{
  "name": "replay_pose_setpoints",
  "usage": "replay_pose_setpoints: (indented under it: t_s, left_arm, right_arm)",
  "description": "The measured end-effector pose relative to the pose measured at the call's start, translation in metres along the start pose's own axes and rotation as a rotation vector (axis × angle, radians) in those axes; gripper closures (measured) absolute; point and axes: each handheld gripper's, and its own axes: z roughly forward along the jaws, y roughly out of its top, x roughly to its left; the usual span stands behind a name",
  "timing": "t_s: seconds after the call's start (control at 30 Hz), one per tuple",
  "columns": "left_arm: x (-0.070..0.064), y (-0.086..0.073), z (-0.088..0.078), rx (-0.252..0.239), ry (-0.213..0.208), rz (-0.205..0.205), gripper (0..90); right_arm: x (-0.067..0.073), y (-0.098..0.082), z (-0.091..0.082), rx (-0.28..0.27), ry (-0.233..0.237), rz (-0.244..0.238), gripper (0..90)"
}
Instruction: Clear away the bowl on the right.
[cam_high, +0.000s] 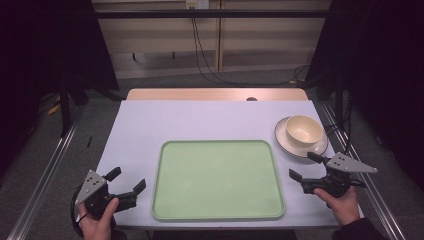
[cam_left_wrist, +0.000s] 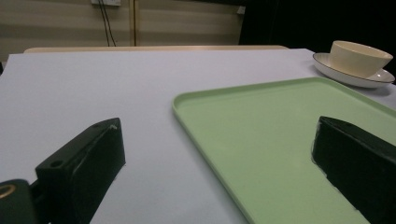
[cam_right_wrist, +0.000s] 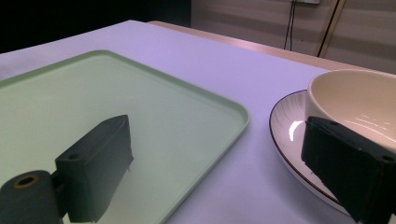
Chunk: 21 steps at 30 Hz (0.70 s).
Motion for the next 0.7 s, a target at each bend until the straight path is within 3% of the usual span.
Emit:
replay_pose_setpoints:
  t_s: [0.7]
  left_arm:
    - [-0.0002,-0.0003,-0.0010,-0.012,0.004,-0.004,2.6]
  right_arm:
    - [-0.0037,0.0027,-0.0030,0.004,0.008,0.017,8.1]
